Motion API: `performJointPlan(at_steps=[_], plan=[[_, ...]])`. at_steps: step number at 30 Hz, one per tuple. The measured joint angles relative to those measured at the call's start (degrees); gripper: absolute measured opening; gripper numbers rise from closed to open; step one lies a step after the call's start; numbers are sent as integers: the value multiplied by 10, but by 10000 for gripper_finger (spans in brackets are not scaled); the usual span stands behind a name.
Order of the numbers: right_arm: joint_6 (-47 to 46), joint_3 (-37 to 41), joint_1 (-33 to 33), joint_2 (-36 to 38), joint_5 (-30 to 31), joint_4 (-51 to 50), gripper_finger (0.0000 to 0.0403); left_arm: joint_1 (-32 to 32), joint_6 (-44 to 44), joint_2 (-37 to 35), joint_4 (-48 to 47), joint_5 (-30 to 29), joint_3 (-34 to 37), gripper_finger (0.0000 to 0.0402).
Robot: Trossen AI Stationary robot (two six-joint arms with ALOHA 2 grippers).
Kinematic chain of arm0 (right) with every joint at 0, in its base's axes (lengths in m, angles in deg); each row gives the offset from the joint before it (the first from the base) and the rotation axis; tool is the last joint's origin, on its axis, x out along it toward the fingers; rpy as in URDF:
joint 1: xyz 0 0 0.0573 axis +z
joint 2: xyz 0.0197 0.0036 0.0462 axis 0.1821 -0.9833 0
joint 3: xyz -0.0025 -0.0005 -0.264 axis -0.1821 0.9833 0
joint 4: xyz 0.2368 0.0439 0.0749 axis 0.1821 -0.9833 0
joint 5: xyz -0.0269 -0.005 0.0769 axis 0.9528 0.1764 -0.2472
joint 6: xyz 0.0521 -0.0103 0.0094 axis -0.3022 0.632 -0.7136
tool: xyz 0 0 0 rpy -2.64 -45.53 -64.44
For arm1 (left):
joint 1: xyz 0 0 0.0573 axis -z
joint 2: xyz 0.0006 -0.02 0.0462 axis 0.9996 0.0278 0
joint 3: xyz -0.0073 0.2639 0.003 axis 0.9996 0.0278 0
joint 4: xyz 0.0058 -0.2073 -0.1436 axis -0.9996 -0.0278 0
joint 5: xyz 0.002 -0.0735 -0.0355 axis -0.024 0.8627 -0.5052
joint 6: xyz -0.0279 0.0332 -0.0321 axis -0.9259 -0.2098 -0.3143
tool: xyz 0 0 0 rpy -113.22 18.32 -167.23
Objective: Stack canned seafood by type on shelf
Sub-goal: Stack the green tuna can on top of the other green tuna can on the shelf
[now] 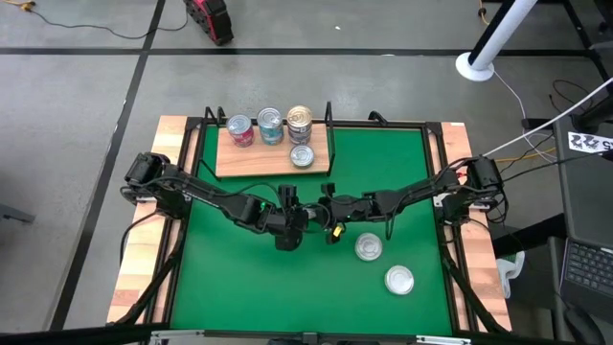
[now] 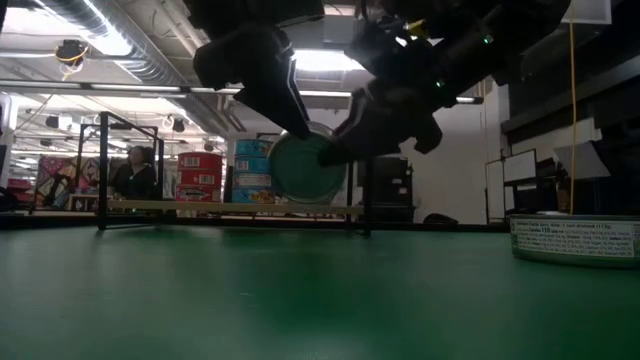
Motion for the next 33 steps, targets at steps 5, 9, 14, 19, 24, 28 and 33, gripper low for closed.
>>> performJointPlan(at_steps=[5, 9, 14, 19, 24, 28, 33], plan=[[0, 0, 0, 0, 0, 17, 138, 0, 1, 0, 0, 0, 0, 217], [0, 0, 0, 0, 0, 21, 138, -1, 1, 0, 0, 0, 0, 216], [0, 0, 0, 0, 0, 21, 139, -1, 2, 0, 0, 0, 0, 177], [1, 0, 0, 0, 0, 20, 163, -1, 14, 0, -1, 2, 0, 139], [0, 0, 0, 0, 2, 24, 217, -5, 17, 1, -1, 2, 1, 139], [-5, 0, 0, 6, 26, 15, 253, -17, 23, 1, -1, -3, 1, 139], [-5, 0, 0, 59, 35, -70, 274, -39, 57, 1, -1, -7, 1, 139]])
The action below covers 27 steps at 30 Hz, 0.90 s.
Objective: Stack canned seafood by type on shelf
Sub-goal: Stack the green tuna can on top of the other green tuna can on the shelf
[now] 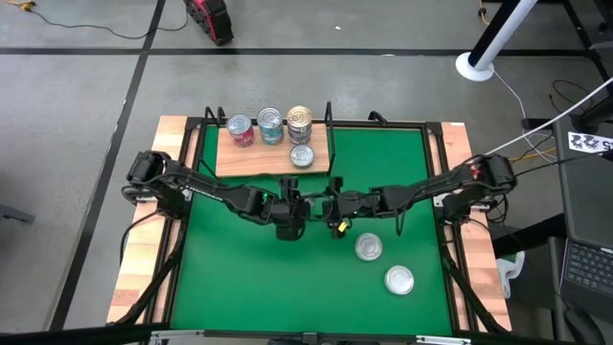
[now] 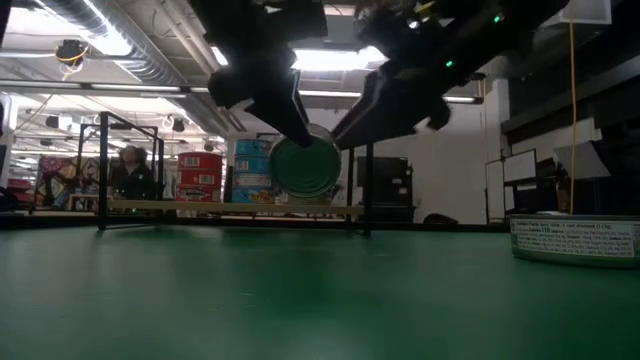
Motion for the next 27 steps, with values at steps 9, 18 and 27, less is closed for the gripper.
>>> performJointPlan(at_steps=[9, 18, 27], plan=[[-93, 0, 0, 121, -18, -170, 277, -38, 98, -8, 2, -99, -2, 139], [-119, 0, 0, 156, -112, -198, 278, -105, 186, -6, 22, -180, -6, 150], [-118, 0, 0, 156, -127, -198, 278, -168, 189, 10, 50, -133, -6, 152]])
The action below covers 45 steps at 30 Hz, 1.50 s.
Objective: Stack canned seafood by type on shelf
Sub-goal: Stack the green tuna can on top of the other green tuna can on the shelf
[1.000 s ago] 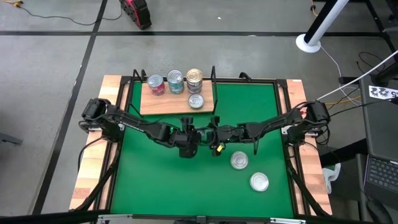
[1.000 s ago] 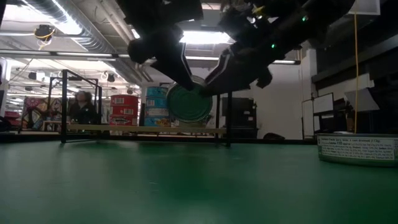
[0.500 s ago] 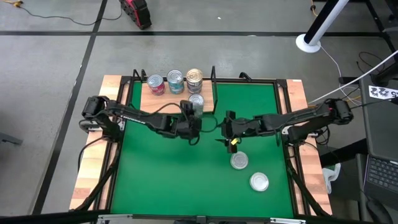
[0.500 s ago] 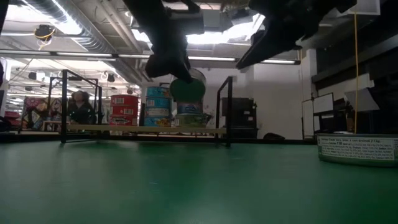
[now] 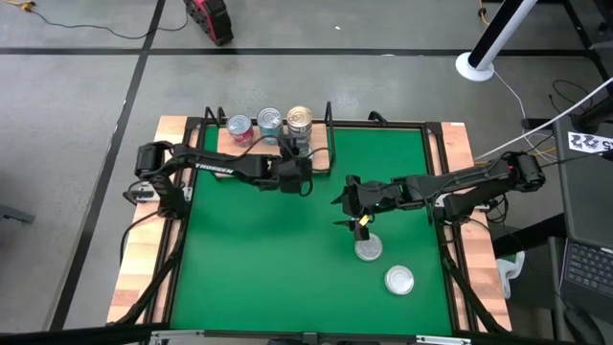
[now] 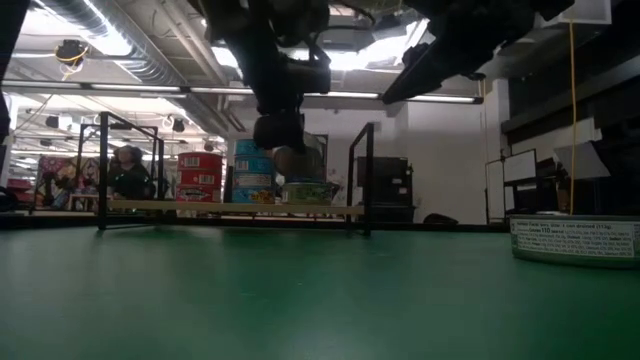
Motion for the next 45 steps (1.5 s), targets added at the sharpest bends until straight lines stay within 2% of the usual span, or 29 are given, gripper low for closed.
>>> performJointPlan(at_steps=[15, 23, 26, 35, 45], plan=[[1, 0, 0, 0, 2, -3, 278, -20, 43, 16, 33, 36, 4, 154], [1, 0, 0, 0, 2, -6, 278, -19, 84, 40, 54, 28, 3, 157], [1, 0, 0, 0, 2, -12, 278, -19, 87, 46, 54, 37, 4, 173], [1, 0, 0, 0, 2, -13, 278, -18, 78, 47, 57, 38, 4, 257], [1, 0, 0, 0, 2, -16, 278, -10, 163, 46, 58, 36, 4, 261]])
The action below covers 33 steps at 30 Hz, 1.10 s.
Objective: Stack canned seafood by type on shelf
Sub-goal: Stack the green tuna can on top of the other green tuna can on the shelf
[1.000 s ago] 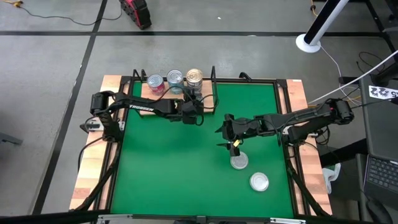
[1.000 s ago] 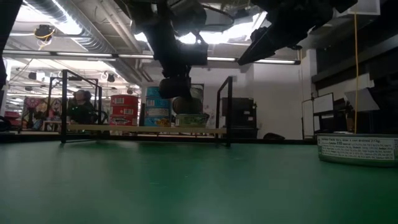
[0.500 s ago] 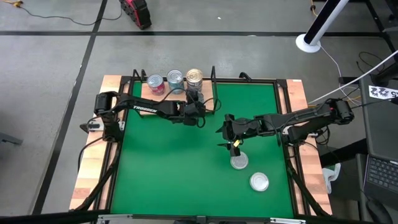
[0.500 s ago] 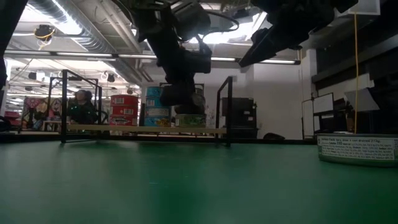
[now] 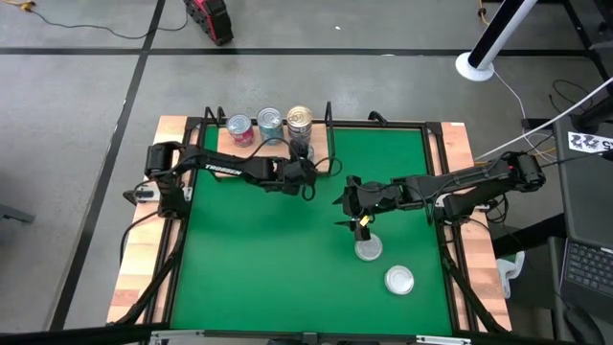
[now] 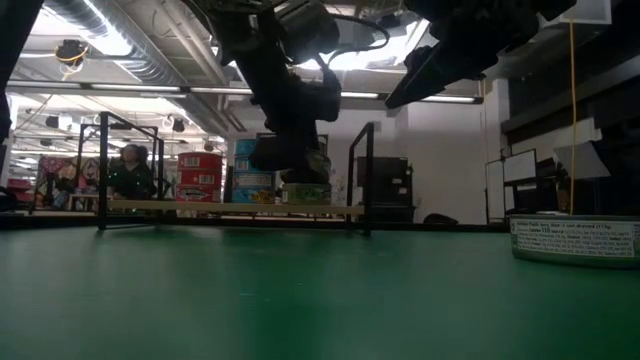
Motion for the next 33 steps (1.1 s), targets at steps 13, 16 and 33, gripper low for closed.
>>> performJointPlan(at_steps=[13, 16, 33], plan=[[0, 0, 0, 0, 0, 0, 278, 1, 124, -1, 0, 0, 0, 262], [0, 0, 0, 0, 0, 0, 278, -7, 124, -1, 0, -1, 0, 262], [4, 0, 0, 0, 0, -1, 278, -1, 61, -2, -58, -1, 0, 262]])
